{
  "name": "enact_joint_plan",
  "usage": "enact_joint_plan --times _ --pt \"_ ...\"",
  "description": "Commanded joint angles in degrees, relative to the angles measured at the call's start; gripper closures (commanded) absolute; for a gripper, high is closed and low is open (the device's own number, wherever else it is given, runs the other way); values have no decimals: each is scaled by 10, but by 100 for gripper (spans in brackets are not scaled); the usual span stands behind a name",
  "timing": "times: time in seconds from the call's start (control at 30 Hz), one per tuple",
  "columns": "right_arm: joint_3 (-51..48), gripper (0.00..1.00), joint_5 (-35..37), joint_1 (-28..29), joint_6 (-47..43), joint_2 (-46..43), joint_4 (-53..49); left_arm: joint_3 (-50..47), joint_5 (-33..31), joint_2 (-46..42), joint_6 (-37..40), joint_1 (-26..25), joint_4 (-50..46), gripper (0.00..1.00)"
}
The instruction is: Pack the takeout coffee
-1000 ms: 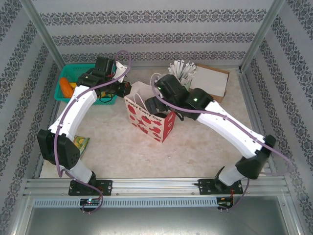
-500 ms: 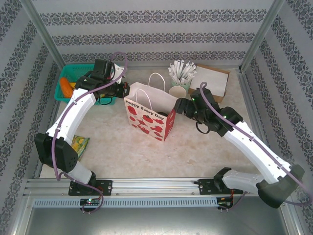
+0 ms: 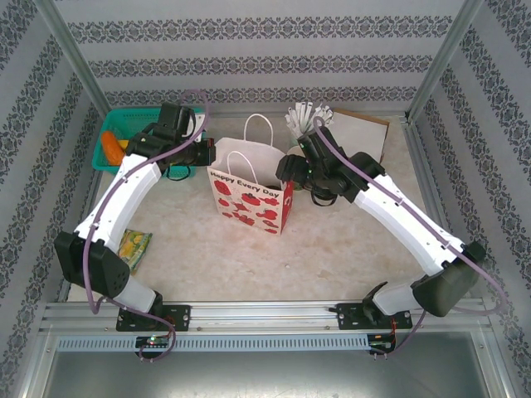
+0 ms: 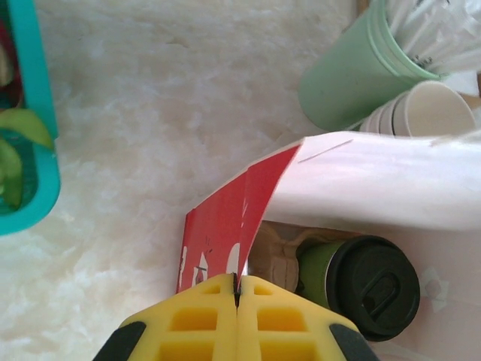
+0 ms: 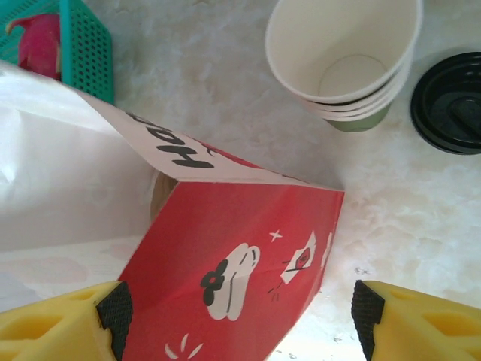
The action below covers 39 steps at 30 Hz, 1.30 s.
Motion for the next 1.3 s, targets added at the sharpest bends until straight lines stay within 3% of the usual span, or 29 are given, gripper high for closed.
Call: enact_joint_plan --times 0.0,0.2,0.37,0.57,0.77,0.9,0.97,1.03,1.13,1.27 --pt "33 21 -43 -18 -32 26 33 -26 -61 -37 -106 -18 -40 99" --pt "101 12 -38 -46 -100 70 31 -83 -103 -83 -211 -44 -20 100" --pt "146 9 -14 -123 -198 88 30 -79 -192 -88 -281 -82 -37 100" --pt "199 26 -66 -207 -334 166 49 -110 -253 -91 -369 -146 -4 100" --pt "317 39 -63 -232 -393 267 -26 -94 -285 -95 -369 -182 -41 98" --pt "351 44 -89 -233 -444 294 -60 -110 -269 -126 -313 -173 -25 69" --pt "361 44 -84 -233 -452 300 -69 -105 -227 -140 -244 -159 1 41" --pt "361 44 -53 -236 -440 301 -64 -87 -210 -148 -183 -150 4 23" --pt "359 45 -47 -251 -417 305 -59 -54 -204 -152 -113 -142 -5 10" --pt "360 51 -68 -273 -390 312 -69 -44 -248 -157 -98 -128 2 2"
